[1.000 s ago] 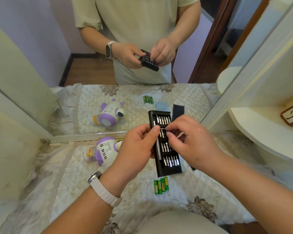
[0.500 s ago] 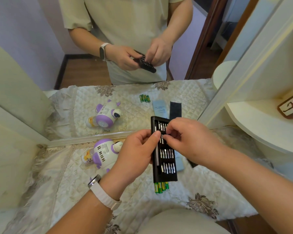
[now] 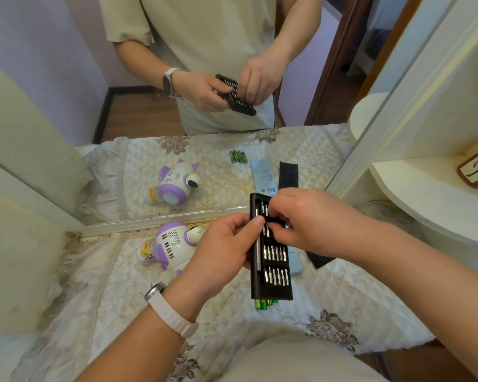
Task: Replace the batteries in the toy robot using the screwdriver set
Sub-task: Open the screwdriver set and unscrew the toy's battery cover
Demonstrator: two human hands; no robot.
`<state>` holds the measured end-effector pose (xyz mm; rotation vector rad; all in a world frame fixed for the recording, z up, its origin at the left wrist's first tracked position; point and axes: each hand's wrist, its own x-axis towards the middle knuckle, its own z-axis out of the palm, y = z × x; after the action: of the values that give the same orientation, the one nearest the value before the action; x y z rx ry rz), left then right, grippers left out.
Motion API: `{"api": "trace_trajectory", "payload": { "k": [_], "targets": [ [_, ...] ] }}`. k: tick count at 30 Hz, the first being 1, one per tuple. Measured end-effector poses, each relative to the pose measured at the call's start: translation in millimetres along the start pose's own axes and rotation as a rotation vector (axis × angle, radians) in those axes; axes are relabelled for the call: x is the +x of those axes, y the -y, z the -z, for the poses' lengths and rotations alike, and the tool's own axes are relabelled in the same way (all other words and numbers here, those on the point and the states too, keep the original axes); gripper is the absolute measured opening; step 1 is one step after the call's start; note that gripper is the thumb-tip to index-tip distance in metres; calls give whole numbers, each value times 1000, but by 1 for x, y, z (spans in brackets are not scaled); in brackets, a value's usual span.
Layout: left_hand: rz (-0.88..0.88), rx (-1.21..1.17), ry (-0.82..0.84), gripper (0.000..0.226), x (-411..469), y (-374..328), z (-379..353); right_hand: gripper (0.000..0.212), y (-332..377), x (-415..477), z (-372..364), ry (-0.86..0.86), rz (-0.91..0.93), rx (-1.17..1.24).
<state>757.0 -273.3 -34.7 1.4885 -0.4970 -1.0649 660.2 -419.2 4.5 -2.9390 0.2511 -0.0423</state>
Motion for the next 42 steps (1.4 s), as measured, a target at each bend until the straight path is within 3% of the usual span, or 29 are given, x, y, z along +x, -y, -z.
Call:
{"api": "trace_trajectory", "payload": {
  "k": [9,20,26,29,34,42],
  "targets": [
    [4,-1,-11,21,0,3,-4,25,-5,-6,-10,-114,109,14],
    [22,-45,8,22,5,2,-9,19,-15,-9,-24,-178,56,296],
    [38,-17,25,25,3,5,-10,18,-23,-10,-18,-26,-46,475],
    [47,17,39,26,2,9,-9,16,-25,-8,-11,109,-64,371],
    [50,58,64,25,1,12,-13,12,-23,-10,-4,187,-64,254],
    [28,86,22,25,6,16,-15,12,-20,-10,-13,93,-54,182]
  ]
}}
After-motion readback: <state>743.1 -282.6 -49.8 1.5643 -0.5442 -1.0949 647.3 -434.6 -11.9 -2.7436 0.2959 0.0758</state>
